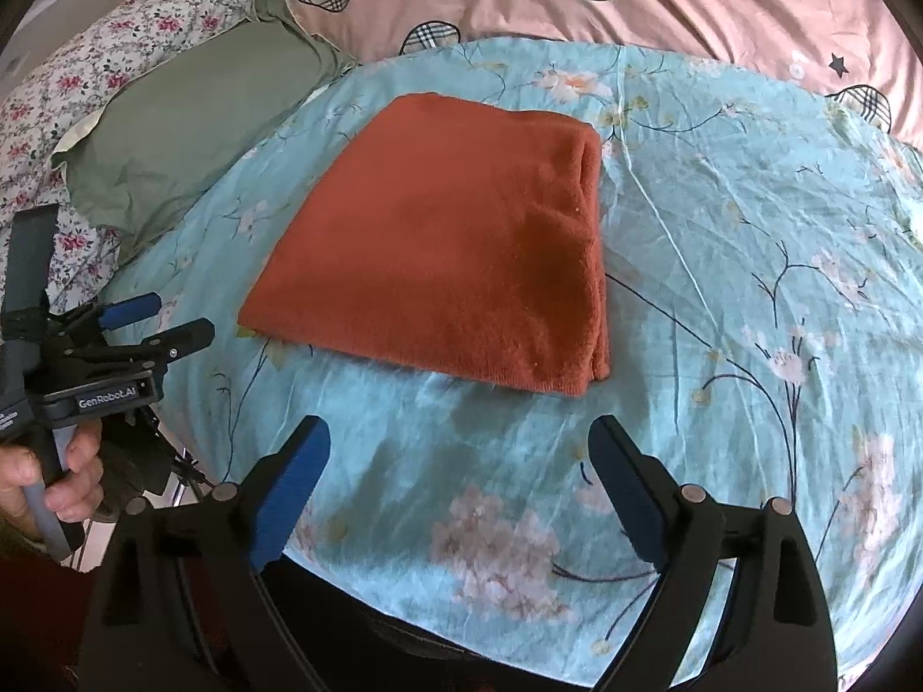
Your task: Fold small clothes
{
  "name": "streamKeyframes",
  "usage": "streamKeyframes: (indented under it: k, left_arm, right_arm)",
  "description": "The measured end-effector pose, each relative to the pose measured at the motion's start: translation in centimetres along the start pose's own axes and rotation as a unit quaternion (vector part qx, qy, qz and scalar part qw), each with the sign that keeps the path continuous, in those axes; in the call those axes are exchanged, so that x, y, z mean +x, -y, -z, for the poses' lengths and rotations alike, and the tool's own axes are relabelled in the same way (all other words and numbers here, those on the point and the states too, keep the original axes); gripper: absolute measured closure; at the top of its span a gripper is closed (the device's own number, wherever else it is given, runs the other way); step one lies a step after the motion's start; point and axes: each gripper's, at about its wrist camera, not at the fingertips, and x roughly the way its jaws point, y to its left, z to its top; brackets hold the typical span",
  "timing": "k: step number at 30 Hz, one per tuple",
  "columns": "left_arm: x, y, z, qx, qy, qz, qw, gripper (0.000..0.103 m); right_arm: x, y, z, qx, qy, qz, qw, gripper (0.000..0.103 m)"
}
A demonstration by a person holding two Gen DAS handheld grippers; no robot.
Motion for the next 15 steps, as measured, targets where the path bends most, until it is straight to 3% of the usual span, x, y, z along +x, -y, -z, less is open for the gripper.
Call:
streamKeyframes:
  k: [15]
  left_arm:
    - [0.3, 1.8, -2.4, 0.03, 0.011, -0.013, 0.9994, 0.018]
  right_arm:
    - [0.7, 0.3, -2.0, -0.016, -0.002, 0.005, 1.0, 0.006]
